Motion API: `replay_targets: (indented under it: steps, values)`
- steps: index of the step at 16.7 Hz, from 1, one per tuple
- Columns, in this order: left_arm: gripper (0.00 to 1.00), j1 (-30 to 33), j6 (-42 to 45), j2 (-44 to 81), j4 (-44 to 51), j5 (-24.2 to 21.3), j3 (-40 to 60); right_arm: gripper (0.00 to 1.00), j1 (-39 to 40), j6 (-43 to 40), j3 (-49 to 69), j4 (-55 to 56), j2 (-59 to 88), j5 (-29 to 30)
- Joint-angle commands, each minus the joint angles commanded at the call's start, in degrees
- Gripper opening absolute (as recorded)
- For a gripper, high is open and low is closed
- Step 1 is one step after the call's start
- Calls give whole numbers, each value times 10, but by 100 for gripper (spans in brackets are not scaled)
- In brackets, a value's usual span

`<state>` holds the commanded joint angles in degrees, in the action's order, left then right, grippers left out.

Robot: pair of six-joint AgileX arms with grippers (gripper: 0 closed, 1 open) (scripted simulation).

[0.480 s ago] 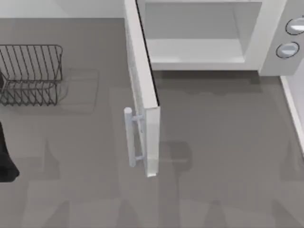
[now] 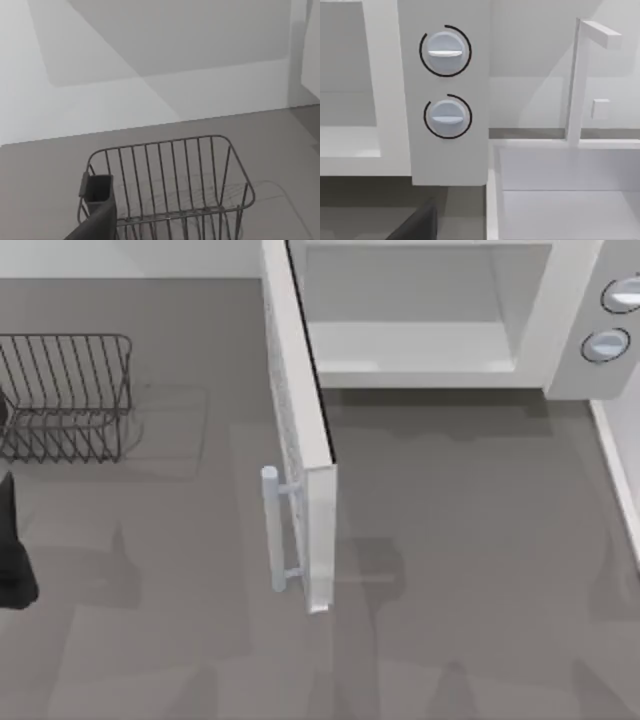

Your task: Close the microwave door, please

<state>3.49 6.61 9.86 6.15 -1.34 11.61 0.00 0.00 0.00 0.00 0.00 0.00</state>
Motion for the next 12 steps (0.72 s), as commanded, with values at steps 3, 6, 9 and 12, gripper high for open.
replay_targets:
  steps: [3, 6, 9, 12]
  values:
    - [100, 33, 65, 103, 68, -15, 124, 100, 0, 0, 0, 0, 0, 0]
    - [100, 71, 140, 225, 155, -36, 266, 100, 0, 0, 0, 0, 0, 0]
    - [100, 107, 218, 358, 253, -60, 419, 100, 0, 0, 0, 0, 0, 0]
    - [100, 137, 290, 491, 357, -88, 572, 100, 0, 0, 0, 0, 0, 0]
